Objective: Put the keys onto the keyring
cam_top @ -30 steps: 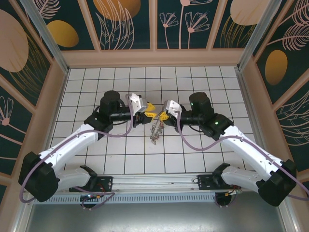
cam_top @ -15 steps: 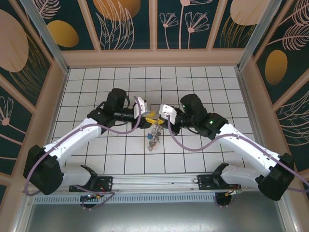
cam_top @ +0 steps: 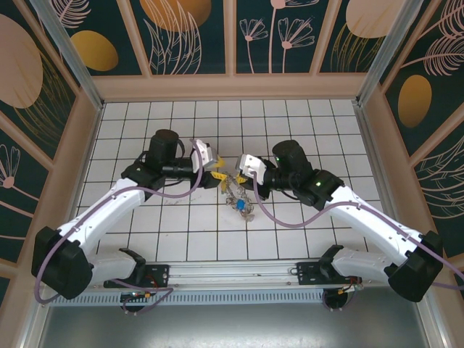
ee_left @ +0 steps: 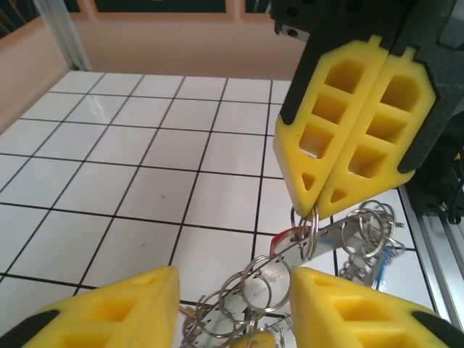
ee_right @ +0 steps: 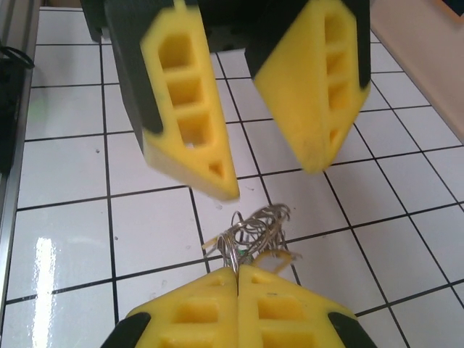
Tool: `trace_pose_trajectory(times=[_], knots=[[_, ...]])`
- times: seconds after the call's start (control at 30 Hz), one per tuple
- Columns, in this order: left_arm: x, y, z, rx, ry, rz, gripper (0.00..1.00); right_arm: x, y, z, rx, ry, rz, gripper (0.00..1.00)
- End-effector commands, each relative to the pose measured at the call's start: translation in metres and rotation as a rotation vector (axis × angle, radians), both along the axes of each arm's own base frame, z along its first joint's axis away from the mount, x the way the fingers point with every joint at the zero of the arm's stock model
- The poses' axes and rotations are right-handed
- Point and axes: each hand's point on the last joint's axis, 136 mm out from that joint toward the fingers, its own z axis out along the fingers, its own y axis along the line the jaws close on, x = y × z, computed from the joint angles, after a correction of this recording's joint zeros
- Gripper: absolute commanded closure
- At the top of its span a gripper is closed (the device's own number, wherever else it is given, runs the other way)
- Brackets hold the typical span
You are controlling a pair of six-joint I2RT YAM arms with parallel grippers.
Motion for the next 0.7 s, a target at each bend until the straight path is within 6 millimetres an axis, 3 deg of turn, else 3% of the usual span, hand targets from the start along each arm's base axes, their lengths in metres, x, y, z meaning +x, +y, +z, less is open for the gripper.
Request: trace_pose_trajectory(times=[0.0,0.13,0.37,0.43,0.47,0.6,0.67], knots=[[-0.017,0.003,0.006,-0.021,0.01,-0.058,0.51,0.006,0.0,0.029,0.1,-0.065,-0.03,1.0],[-0.029,-0.004,0.003,-0.063,0.092,-0.141,0.51,0.008,0.0,0.026,0.093,-0.064,-0.031,1.0],[-0.02,-0.02,0.0,-0.028,0.071,-0.102,0.55,0.009,0.006,0.029,0.105,-0.062,-0.016,1.0],[-0.019,-0.022,-0.009,0.005,0.077,-0.094,0.57,0.008,0.007,0.03,0.11,-0.058,-0.005,1.0],[-0.015,-0.025,0.001,0.001,0.051,-0.087,0.57,0.007,0.008,0.031,0.114,-0.053,0.001,1.0],[-0.014,-0.03,0.006,0.007,0.024,-0.085,0.59,0.004,0.012,0.03,0.121,-0.03,0.023,1.0],[-0.013,-0.031,0.006,0.013,0.014,-0.083,0.66,0.005,0.013,0.03,0.119,-0.027,0.023,1.0]])
